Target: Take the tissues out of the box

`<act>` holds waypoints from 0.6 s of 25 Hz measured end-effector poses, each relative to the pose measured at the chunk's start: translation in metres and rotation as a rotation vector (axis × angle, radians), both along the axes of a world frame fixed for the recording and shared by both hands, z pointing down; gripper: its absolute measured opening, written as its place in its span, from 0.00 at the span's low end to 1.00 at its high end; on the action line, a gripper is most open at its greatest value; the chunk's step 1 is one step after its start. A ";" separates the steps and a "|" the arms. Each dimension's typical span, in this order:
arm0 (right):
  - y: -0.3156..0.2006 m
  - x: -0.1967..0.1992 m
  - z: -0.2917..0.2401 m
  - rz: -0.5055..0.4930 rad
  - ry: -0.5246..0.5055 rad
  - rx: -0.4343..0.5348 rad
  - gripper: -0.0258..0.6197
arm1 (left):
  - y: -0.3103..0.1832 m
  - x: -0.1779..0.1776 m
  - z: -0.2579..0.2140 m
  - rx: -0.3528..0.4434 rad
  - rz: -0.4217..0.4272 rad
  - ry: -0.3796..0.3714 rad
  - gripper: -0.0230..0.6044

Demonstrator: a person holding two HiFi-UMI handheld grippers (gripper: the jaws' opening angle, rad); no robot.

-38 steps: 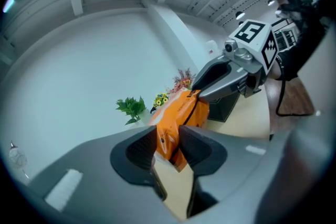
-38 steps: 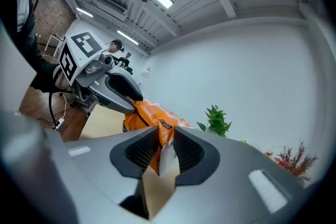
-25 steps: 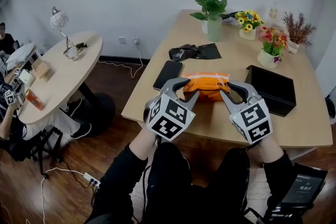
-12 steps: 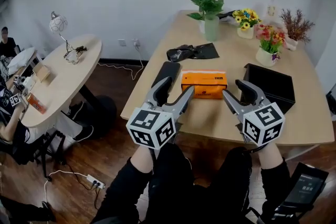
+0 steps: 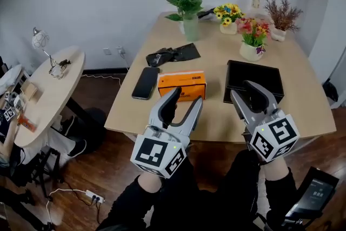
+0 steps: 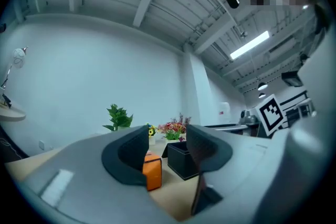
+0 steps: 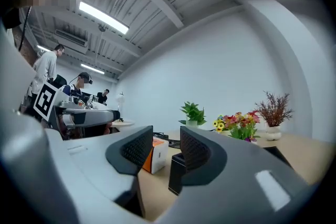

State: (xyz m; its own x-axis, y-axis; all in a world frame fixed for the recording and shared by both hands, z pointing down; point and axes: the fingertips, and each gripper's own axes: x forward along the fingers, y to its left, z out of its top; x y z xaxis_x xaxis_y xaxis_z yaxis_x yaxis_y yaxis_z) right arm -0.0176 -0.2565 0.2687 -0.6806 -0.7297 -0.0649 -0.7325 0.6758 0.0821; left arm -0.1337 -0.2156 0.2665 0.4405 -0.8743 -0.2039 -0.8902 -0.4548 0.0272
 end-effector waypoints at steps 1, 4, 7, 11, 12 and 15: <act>0.001 0.009 0.000 0.012 -0.005 -0.002 0.29 | -0.002 0.009 0.001 0.000 0.010 -0.008 0.36; -0.001 0.044 -0.002 0.086 -0.021 0.000 0.31 | -0.008 0.035 0.003 -0.005 0.042 -0.012 0.36; -0.003 0.082 -0.003 0.191 -0.031 0.015 0.31 | -0.013 0.057 0.004 0.002 0.051 -0.038 0.36; -0.001 0.124 -0.006 0.286 -0.087 0.023 0.31 | -0.016 0.080 0.003 0.020 0.050 -0.077 0.36; 0.001 0.131 -0.007 0.300 -0.100 0.024 0.32 | -0.016 0.085 0.002 0.024 0.053 -0.081 0.36; 0.011 0.148 -0.010 0.324 -0.127 0.038 0.35 | -0.012 0.102 -0.005 0.059 0.072 -0.084 0.34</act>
